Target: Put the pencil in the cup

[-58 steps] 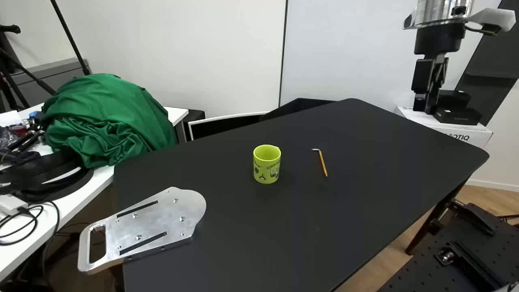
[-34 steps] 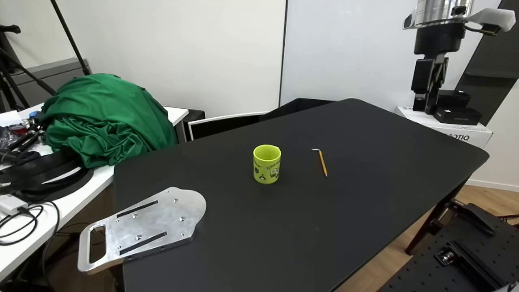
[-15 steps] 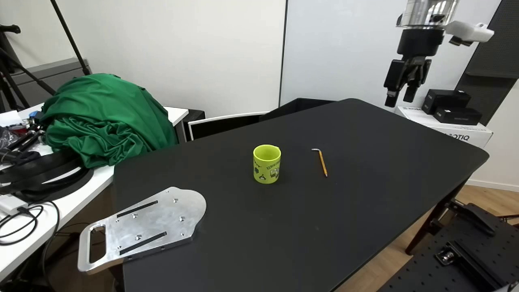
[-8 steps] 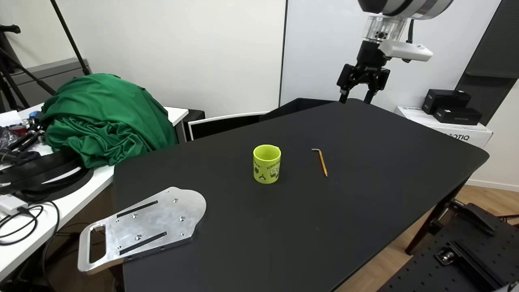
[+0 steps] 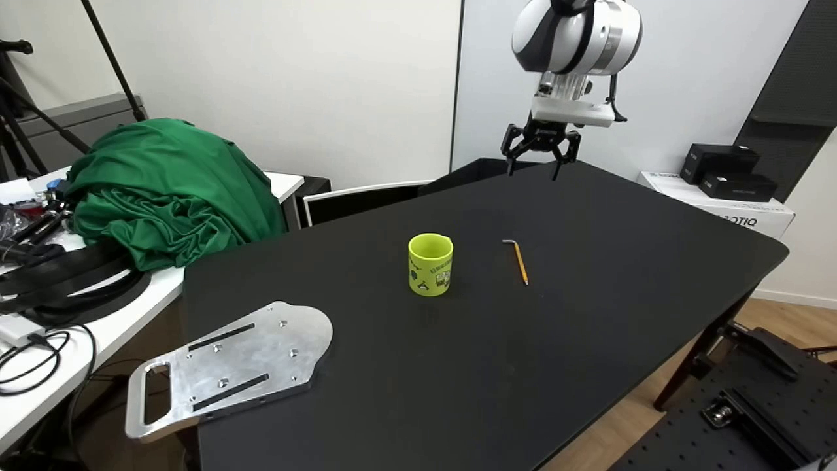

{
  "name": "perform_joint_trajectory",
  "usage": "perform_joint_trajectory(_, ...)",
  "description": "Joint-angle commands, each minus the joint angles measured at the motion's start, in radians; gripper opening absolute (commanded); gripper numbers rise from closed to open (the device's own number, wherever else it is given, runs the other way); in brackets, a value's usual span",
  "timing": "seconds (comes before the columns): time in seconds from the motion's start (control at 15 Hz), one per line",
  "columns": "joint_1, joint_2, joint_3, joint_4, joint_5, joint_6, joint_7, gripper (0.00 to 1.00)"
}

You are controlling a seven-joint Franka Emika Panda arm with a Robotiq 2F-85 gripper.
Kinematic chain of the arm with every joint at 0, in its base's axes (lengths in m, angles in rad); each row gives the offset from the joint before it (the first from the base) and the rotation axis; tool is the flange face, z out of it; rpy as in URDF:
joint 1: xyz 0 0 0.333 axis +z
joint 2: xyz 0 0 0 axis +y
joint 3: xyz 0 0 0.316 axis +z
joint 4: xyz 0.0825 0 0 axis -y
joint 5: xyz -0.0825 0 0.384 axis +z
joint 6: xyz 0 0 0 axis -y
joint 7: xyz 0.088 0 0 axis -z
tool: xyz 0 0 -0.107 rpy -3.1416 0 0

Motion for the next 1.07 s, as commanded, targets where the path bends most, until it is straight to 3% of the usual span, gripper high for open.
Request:
perform_joint_trajectory(0.0, 0.026, 0.114, -0.025, 0.058, -0.057, 0.035, 0.223, 1.00)
perform_joint_trajectory(0.27, 0.027, 0.173, -0.020, 0.049, -0.054, 0.014, 0.296, 1.00)
perform_joint_trajectory(1.0, -0.006, 0.176, 0.028, -0.051, -0.027, 0.120, 0.158, 1.00)
